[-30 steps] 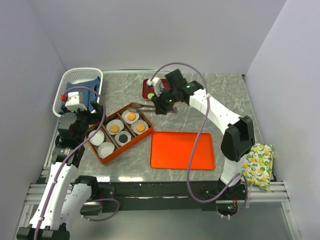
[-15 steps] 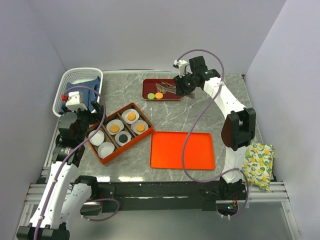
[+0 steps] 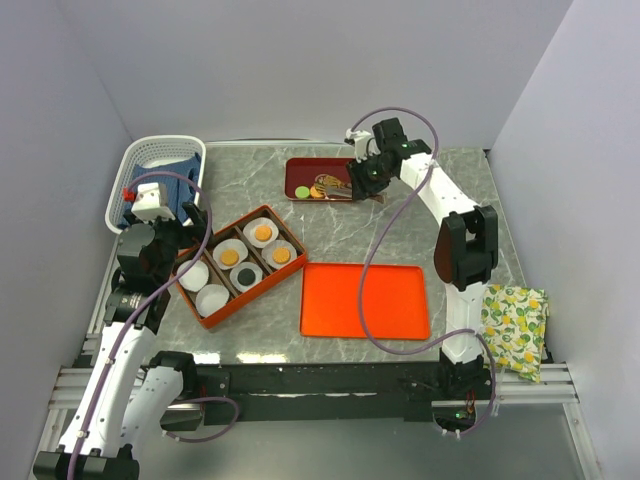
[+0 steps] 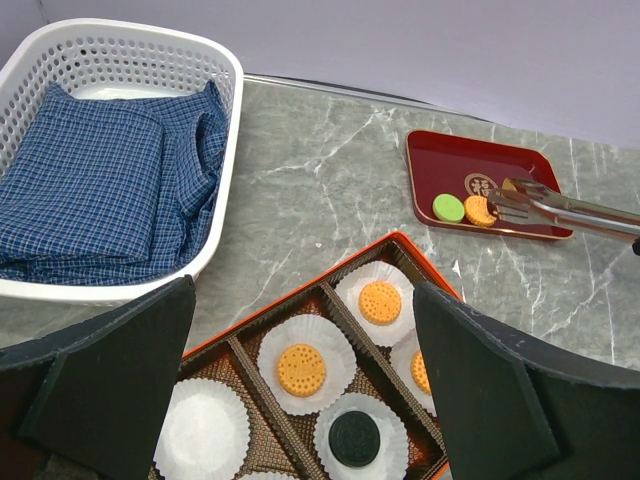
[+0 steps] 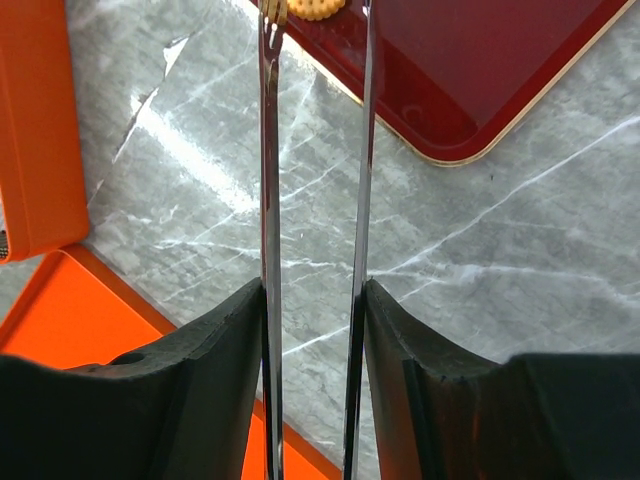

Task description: Pack the cookies

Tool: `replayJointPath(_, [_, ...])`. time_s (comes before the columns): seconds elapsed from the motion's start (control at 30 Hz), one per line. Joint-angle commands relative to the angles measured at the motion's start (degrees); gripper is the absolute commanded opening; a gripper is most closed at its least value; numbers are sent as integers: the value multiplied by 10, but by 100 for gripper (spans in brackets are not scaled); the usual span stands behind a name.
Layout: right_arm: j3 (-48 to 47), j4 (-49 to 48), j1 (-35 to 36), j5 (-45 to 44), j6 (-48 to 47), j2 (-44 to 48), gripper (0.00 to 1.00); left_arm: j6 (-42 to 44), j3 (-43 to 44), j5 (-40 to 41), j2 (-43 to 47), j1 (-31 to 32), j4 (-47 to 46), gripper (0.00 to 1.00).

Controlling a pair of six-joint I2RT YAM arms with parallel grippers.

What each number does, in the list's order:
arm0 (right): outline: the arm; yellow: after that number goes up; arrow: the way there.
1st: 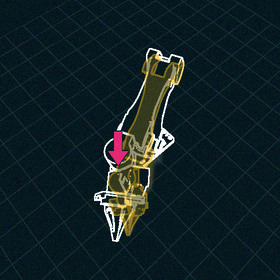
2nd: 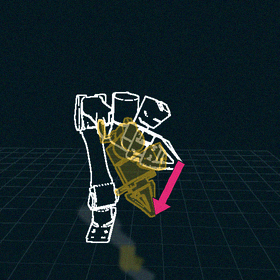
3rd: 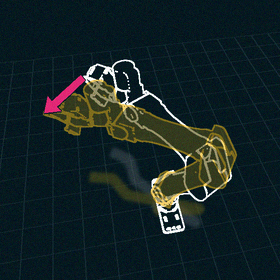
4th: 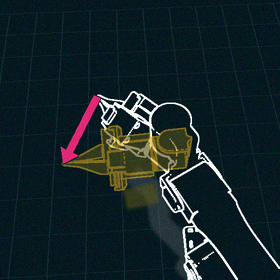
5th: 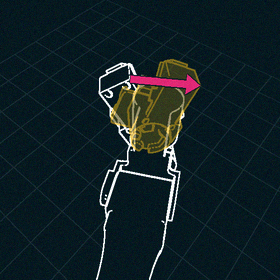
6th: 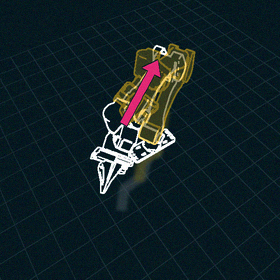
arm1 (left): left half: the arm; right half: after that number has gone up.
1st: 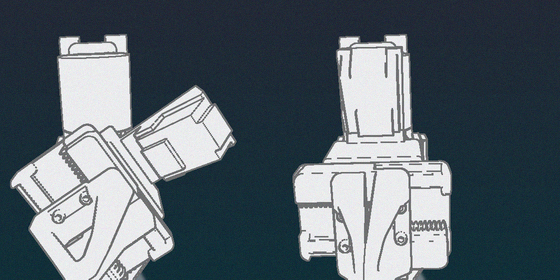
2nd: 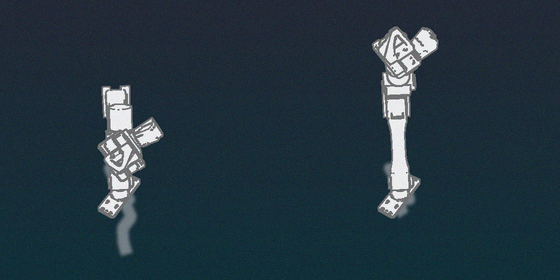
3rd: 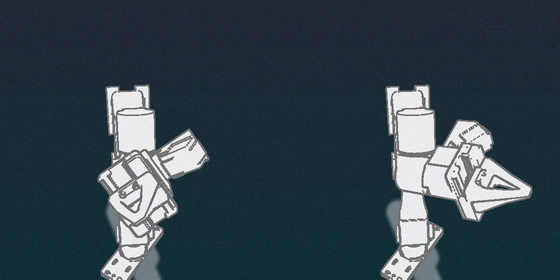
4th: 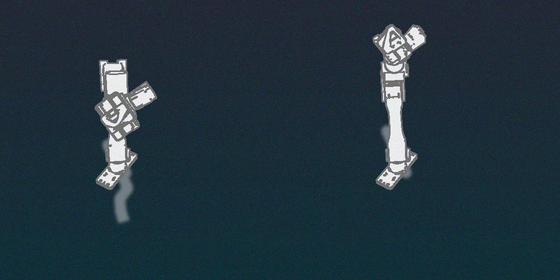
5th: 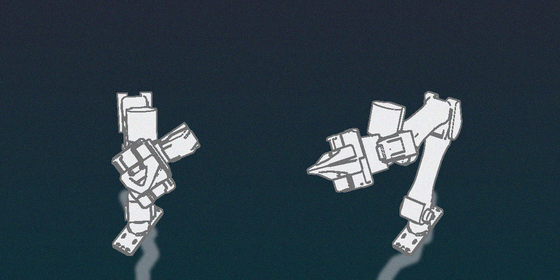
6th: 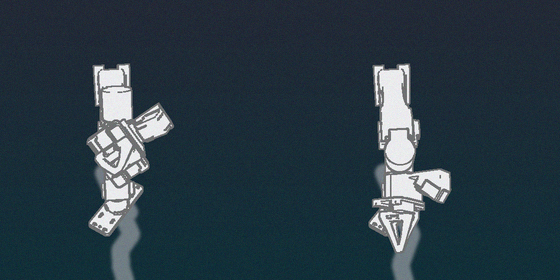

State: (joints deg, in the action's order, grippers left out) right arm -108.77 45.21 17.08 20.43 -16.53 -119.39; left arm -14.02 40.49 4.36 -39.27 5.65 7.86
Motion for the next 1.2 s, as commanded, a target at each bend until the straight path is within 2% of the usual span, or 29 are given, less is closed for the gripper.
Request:
replayJointPath(0.0, [-39,-3,-3,5,7,-4,49,8,-1,-8,2,-1,-25,97])
replayJointPath(0.73, [-87,27,4,28,14,-51,52,8,-1,-9,-1,-1,-25,96])
replayJointPath(1.17, [-94,33,13,9,14,-60,53,7,-1,-10,-3,-1,-26,96])
